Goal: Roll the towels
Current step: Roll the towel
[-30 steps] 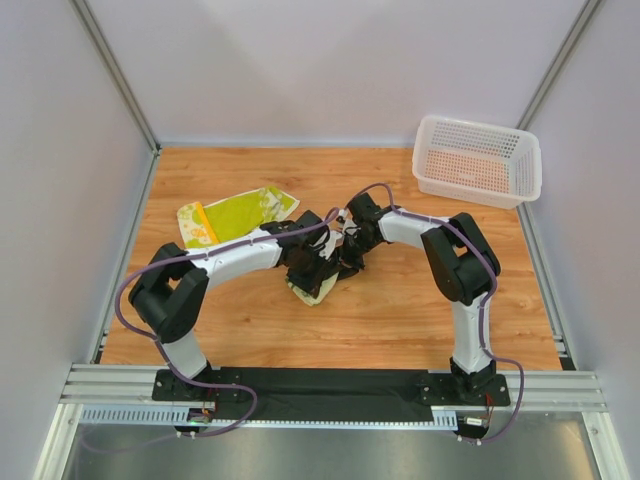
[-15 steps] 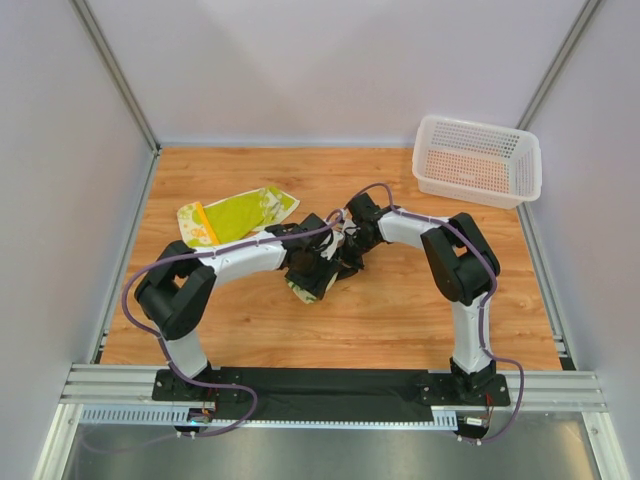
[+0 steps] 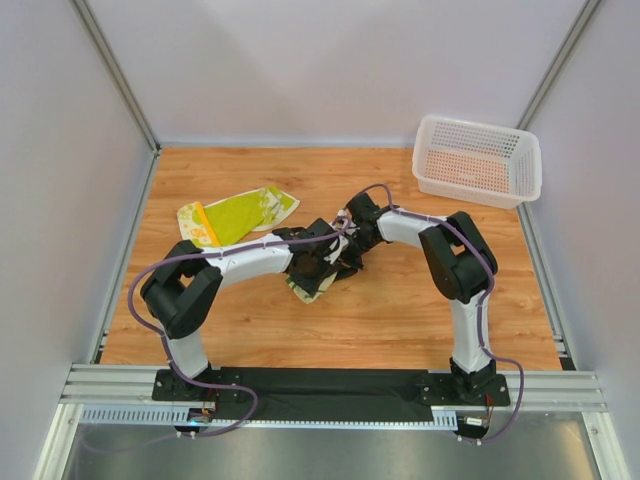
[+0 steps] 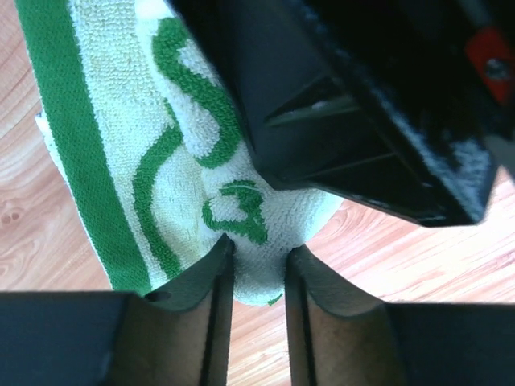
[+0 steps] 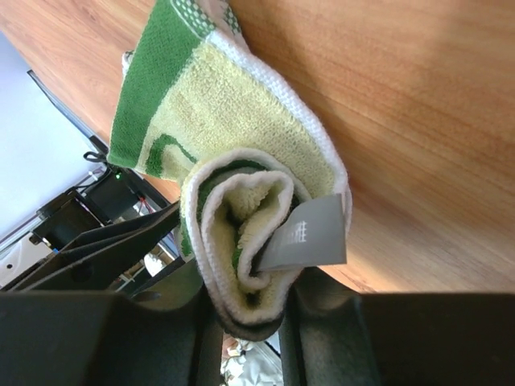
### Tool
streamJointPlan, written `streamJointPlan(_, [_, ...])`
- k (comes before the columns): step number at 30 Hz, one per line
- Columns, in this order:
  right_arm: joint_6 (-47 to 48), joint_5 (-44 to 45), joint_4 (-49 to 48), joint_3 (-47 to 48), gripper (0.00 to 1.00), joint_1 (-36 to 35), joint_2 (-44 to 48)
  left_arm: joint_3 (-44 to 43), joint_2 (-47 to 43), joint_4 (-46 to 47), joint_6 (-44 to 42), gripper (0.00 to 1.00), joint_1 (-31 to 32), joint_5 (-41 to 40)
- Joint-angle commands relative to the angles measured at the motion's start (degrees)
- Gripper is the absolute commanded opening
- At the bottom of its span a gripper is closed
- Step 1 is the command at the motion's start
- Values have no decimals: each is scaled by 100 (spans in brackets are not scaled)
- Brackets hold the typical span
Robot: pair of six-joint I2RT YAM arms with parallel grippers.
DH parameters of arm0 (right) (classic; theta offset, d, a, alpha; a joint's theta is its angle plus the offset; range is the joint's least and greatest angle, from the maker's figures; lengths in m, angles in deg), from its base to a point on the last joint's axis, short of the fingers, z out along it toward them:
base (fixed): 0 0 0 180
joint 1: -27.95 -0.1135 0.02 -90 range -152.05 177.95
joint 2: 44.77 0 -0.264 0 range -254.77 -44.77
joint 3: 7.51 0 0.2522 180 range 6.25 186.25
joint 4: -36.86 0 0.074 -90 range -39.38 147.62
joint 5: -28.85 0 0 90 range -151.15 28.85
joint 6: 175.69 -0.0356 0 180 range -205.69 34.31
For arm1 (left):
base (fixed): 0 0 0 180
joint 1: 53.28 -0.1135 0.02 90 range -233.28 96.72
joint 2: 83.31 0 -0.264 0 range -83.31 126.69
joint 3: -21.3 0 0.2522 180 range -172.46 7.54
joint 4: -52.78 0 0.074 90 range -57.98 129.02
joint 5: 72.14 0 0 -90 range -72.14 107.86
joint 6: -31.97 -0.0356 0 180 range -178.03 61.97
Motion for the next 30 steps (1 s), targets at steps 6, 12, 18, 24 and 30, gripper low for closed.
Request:
streamJointPlan(6, [328,148,416,-60,39,233,-187,177,427,-448,-165,19,74,416])
streamJointPlan(12, [556,482,811,125,45,514,-231,-33,400,-544,-33,13,-31,1637])
streamJointPlan(18, [706,684,1084,292,53,822,-275,-113,277,-571,-24,11,-277,2482])
streamJointPlan(24, [891,956,1373,389,56,1138,-231,10,277,-483,2,10,-733,3115])
streamJointPlan(30, [1040,1044,1436,345,57,1340,-56,-174,716,-720,11,10,-1305,3860])
